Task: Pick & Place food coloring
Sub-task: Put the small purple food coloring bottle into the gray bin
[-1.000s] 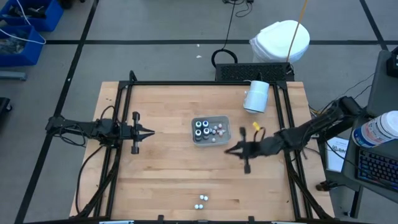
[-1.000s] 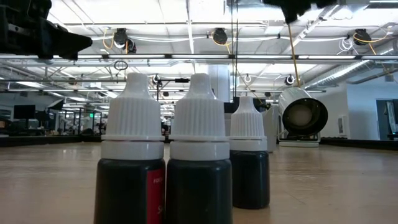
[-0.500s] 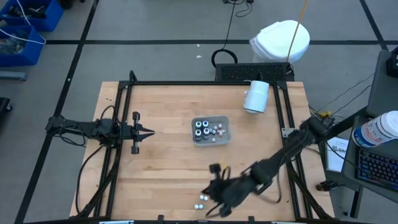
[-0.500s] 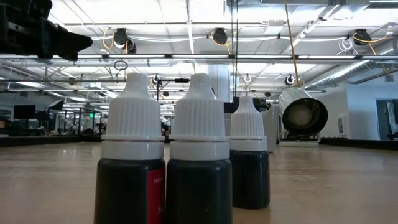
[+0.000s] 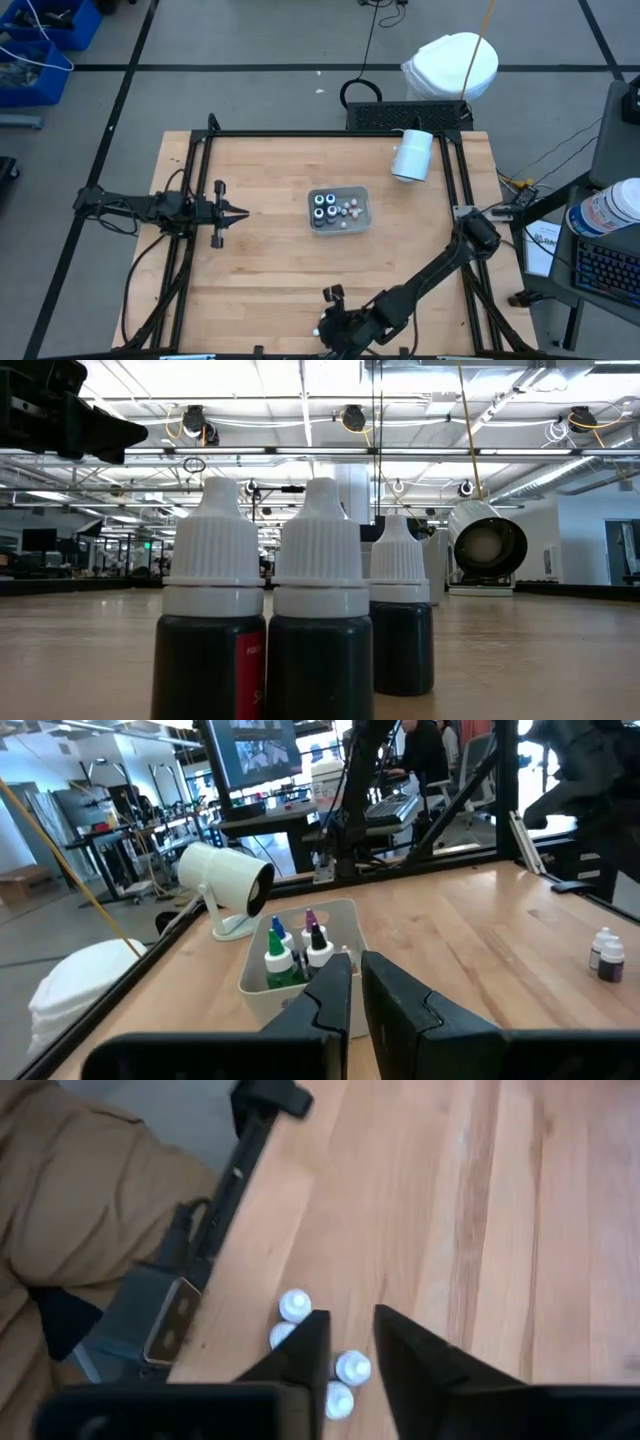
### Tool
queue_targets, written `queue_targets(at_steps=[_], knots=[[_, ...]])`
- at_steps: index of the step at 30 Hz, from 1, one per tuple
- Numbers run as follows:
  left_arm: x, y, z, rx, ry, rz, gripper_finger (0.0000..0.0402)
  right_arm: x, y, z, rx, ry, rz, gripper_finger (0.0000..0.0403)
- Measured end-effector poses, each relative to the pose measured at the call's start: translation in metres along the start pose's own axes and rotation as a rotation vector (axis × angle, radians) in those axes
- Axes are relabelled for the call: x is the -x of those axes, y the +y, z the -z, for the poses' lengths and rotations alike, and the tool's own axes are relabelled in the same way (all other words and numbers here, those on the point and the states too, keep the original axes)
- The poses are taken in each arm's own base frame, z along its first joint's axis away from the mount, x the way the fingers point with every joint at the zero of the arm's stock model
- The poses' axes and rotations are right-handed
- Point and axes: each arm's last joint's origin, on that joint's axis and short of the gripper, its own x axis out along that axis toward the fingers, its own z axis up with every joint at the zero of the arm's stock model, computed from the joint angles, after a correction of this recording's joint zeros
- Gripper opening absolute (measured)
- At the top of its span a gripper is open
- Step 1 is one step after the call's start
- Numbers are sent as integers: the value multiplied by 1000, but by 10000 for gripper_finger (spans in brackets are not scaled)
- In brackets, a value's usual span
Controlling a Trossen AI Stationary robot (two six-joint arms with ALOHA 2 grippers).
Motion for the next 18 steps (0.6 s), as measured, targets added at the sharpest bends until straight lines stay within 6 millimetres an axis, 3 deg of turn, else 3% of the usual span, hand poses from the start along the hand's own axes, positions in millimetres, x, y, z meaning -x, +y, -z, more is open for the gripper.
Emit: queue_targets(at_steps=[9, 18], knots=[[0, 0, 1, -3, 9, 2, 37, -3, -1, 10, -112, 50, 13, 176], [0, 0, 1, -4, 9, 2, 37, -24, 1, 40, -175, 86, 7, 187]])
